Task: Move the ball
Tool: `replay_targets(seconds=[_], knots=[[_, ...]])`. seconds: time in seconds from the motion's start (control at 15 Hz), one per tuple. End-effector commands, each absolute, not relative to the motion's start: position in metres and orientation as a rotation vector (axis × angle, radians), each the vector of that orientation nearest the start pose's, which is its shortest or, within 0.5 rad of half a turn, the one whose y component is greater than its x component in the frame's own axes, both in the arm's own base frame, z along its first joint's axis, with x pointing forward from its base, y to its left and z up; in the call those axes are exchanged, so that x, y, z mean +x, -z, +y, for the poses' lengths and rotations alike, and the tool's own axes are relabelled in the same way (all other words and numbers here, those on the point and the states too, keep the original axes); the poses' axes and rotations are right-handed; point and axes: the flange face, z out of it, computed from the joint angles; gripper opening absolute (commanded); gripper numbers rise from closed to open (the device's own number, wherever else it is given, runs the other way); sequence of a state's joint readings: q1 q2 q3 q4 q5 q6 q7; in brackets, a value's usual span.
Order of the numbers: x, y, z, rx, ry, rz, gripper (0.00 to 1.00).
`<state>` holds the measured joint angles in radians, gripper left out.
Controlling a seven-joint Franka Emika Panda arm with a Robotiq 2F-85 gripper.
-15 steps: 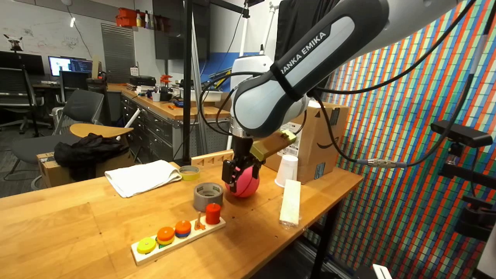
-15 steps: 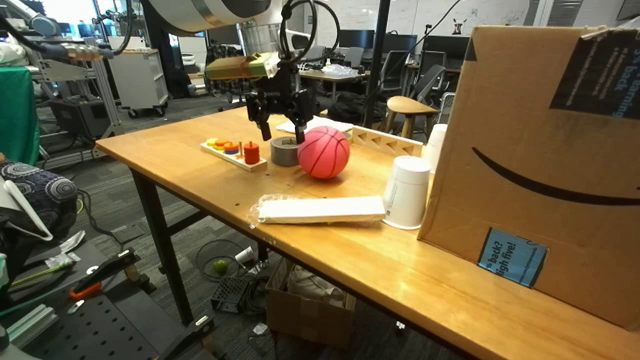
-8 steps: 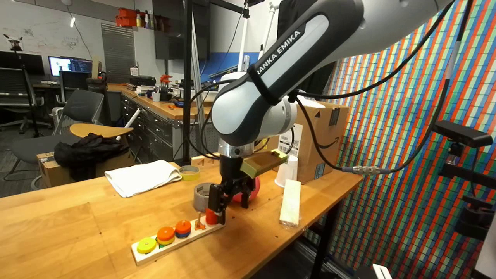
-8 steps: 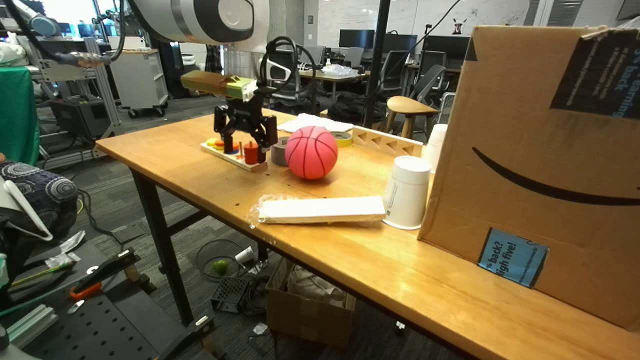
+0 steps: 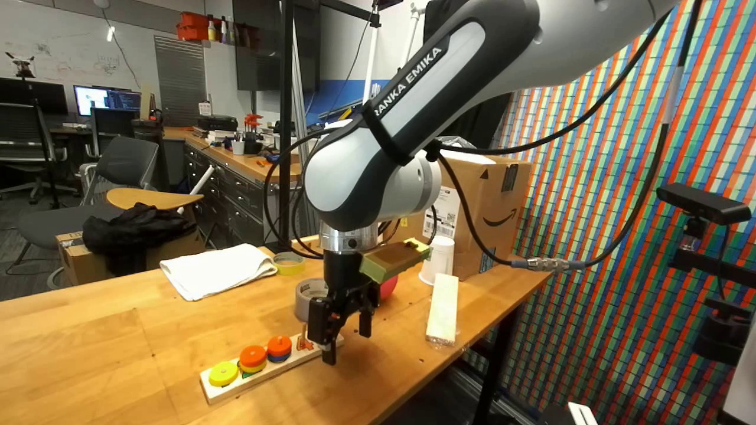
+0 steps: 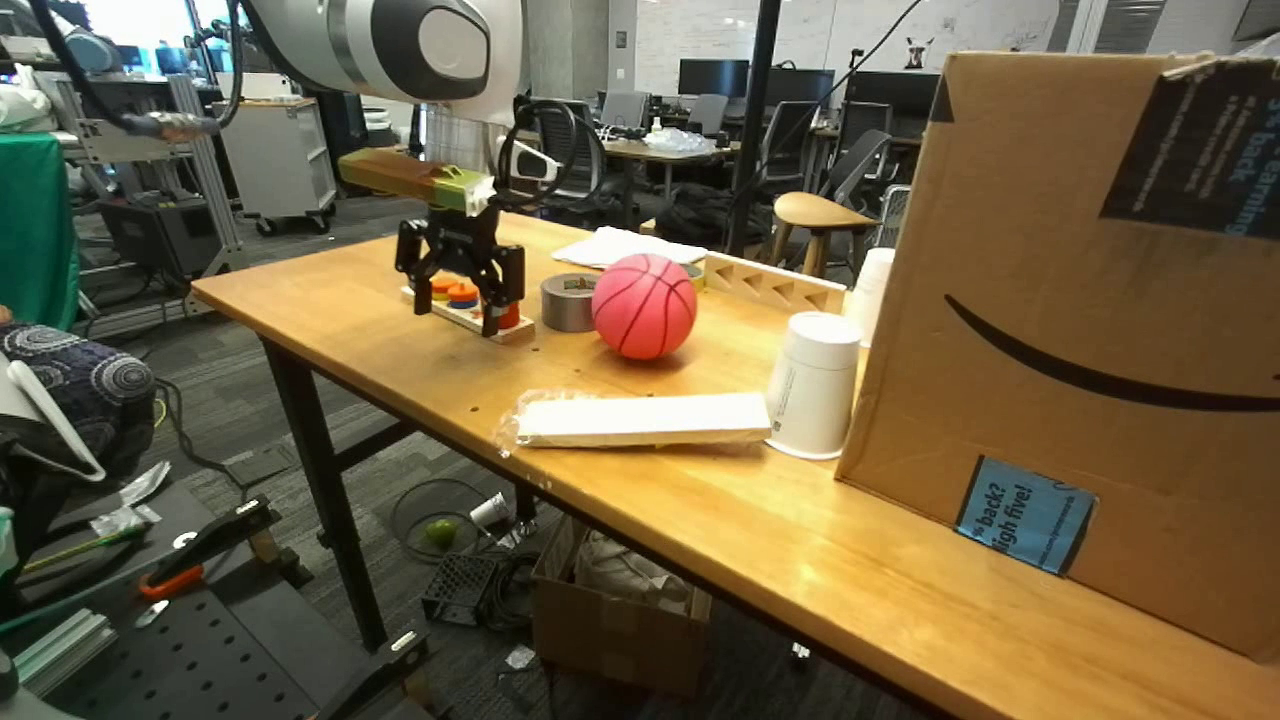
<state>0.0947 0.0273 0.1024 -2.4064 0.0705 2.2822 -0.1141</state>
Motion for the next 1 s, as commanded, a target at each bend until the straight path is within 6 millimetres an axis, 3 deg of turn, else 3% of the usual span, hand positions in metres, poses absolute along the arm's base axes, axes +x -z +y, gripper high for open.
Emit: replay_targets(seconds=[0.0,0.53,0.93], knots=[[0.475,-0.299,0.094,-3.032,-0.175,-0.46,1.0],[0.511,-0.325,0.076,-3.035,0.047,-0.569,1.0],[0.548,-0.316,0.048,-3.028,0.052,-0.566,1.0]])
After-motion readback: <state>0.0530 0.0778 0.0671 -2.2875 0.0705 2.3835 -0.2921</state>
